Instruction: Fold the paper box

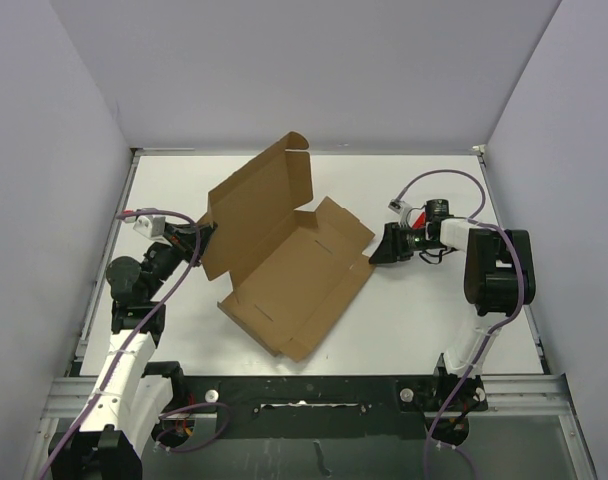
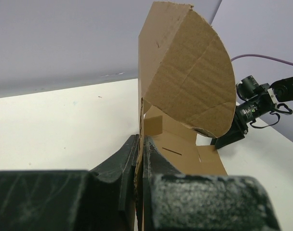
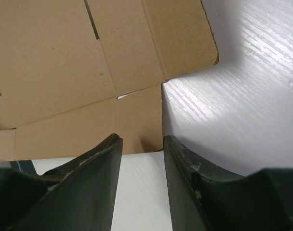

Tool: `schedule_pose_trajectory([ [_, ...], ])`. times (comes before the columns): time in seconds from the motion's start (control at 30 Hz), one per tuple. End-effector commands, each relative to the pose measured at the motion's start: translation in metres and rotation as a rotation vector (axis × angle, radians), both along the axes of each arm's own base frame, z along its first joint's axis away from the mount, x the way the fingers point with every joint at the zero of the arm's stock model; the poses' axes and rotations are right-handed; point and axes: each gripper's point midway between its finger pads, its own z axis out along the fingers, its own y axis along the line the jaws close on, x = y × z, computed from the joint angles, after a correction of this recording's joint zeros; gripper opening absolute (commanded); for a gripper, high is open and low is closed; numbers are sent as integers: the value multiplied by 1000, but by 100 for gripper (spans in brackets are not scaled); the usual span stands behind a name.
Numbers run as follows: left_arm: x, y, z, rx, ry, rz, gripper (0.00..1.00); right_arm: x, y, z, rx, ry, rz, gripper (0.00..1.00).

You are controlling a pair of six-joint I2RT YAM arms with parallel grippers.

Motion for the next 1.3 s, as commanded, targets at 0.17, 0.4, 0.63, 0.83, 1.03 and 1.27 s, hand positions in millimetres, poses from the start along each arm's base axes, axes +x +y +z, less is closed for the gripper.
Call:
schedule_pose_trajectory([
  [0.17, -4, 1, 25, -7, -97, 2, 0, -1, 23, 41, 139, -118, 76, 36],
  [0.4, -5, -1, 30, -18, -102, -8, 0, -8, 33, 45, 109, -163, 132, 30],
  [0.63, -8, -3, 33, -27, -107, -23, 0, -6, 33, 36, 26, -166, 121, 28],
  [0.83, -9, -3, 36, -30, -114, -26, 0, -6, 28, 36, -6, -167, 115, 31],
  [1.03, -6, -1, 36, -35, -100, -7, 0, -19, 34, 46, -46, -246, 198, 30],
  [1.27, -6, -4, 44, -23, -118, -21, 0, -50, 59, 51, -14, -259, 363, 29],
])
